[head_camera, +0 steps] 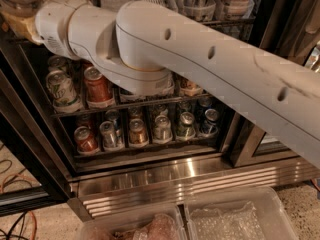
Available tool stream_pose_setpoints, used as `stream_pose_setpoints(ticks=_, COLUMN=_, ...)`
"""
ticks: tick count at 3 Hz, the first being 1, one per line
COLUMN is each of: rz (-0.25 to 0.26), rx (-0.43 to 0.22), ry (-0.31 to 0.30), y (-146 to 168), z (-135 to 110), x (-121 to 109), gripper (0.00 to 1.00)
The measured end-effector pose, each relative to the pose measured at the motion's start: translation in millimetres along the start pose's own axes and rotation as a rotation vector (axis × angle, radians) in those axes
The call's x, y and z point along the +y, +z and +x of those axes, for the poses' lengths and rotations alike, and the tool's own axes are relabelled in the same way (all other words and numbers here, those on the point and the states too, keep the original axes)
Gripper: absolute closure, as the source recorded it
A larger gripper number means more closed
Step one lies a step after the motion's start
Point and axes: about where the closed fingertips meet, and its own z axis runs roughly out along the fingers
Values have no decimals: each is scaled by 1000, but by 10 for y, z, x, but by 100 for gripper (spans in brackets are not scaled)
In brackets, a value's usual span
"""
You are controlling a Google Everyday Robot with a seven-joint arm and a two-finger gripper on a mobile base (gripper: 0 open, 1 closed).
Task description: Pick water bottle from top shelf of fridge
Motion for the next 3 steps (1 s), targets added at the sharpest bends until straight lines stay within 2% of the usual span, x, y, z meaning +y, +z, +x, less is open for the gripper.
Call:
stream_pose_setpoints(ticks=1, rz=-38, rx=35, ry=-19, y=-172, z=32, x=114, gripper=100)
stream_pose_setpoints(ticks=3, rz=-86, rx=71, ry=-11, y=-310, z=117, x=268, gripper=100)
